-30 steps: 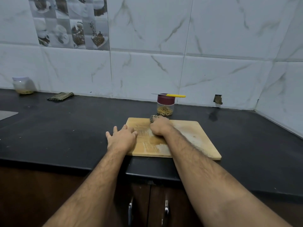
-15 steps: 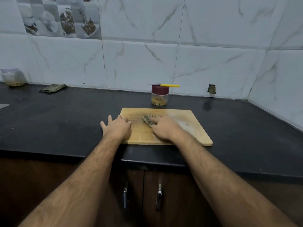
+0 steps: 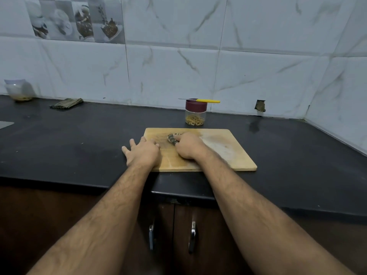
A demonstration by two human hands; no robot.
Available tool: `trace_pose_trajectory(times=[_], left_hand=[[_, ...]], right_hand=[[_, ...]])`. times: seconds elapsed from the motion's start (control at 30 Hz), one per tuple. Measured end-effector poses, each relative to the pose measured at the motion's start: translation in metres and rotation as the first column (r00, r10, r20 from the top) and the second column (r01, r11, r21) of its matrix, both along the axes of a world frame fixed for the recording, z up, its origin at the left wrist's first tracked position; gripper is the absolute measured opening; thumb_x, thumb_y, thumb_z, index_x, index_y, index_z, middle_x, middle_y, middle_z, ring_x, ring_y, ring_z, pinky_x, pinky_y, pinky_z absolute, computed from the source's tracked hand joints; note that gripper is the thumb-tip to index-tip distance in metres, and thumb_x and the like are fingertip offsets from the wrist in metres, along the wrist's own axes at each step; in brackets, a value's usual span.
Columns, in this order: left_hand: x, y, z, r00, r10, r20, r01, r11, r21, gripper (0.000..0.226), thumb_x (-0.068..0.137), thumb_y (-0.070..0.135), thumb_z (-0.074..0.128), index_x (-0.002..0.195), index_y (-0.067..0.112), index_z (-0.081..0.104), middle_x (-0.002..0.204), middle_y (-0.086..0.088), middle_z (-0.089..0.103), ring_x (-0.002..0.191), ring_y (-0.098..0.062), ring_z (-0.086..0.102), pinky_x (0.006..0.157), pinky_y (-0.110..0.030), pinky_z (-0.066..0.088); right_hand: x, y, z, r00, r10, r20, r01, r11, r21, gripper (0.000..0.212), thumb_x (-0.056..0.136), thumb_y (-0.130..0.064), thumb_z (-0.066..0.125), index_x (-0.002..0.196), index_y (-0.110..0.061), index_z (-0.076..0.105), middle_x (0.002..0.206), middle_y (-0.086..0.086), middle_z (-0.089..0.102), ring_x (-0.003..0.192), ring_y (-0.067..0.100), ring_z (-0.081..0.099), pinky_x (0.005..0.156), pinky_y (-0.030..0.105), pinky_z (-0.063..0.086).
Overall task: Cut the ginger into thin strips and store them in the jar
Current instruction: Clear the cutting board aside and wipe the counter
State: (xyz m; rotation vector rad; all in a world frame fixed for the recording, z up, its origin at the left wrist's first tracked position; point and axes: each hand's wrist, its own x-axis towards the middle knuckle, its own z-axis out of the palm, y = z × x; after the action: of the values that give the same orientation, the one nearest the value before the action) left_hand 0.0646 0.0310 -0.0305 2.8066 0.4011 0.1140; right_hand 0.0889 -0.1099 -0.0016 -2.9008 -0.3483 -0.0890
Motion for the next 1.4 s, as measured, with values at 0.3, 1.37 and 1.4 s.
trace_pose_trajectory(times=[0.3,1.37,1.4], left_hand=[[-0.001,-0.01,0.001,1.0,0.001,0.007,-0.001,1.0,0.027,0.045,0.103,0.023,0.025,0.139,0.035,0.049,0.161,0.0,0.025,0.15,-0.032,0.009,0.118,-0.058,0.004],[-0.003,-0.007,-0.003,0.976,-0.217,0.005,0.213,0.962,0.169,0.071,0.095,0.069,0.013,0.151,0.031,0.033,0.162,-0.003,0.023,0.151,-0.026,0.012,0.121,-0.056,0.004],[-0.004,-0.008,-0.002,0.977,-0.214,0.001,0.211,0.964,0.165,0.072,0.095,0.07,0.014,0.152,0.03,0.031,0.163,-0.003,0.022,0.151,-0.026,0.012,0.121,-0.055,0.004]], right_hand=[[-0.068,0.006,-0.023,0.975,0.135,0.177,-0.142,0.989,0.027,0.033,0.101,-0.031,0.04,0.117,-0.015,0.064,0.114,0.009,0.06,0.105,0.028,0.057,0.082,0.037,0.047],[0.009,-0.129,-0.012,0.918,-0.393,0.043,0.384,0.912,0.144,0.044,0.089,-0.014,0.042,0.127,-0.021,0.064,0.128,0.004,0.063,0.109,0.026,0.061,0.088,0.036,0.053],[0.014,-0.124,-0.01,0.916,-0.399,0.038,0.391,0.911,0.131,0.041,0.089,-0.012,0.043,0.122,-0.017,0.066,0.122,0.006,0.065,0.105,0.026,0.062,0.086,0.036,0.055]])
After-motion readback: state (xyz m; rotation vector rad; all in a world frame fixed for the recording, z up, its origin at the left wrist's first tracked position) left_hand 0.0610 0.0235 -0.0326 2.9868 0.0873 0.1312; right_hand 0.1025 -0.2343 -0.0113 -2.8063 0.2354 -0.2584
